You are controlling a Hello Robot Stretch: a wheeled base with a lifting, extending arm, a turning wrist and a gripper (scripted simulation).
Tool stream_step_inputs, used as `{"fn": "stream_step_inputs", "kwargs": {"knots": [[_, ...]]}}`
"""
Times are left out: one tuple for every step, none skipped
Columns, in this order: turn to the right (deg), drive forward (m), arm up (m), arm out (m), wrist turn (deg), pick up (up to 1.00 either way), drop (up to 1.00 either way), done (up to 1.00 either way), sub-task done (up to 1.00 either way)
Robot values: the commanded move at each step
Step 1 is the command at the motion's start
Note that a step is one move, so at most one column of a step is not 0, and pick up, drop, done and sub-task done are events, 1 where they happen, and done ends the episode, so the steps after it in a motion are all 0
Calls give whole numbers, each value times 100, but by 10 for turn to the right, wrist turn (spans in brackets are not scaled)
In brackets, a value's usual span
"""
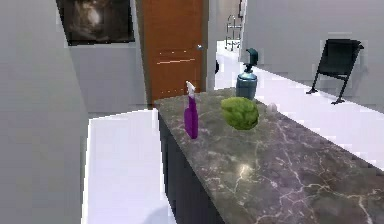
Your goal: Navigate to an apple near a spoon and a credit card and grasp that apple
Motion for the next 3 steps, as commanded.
{"fn": "stream_step_inputs", "kwargs": {"knots": [[0, 0, 50, 0, 0, 0, 0, 0, 0], [0, 0, 38, 0, 0, 0, 0, 0, 0], [0, 0, 0, 12, 0, 0, 0, 0, 0]]}}
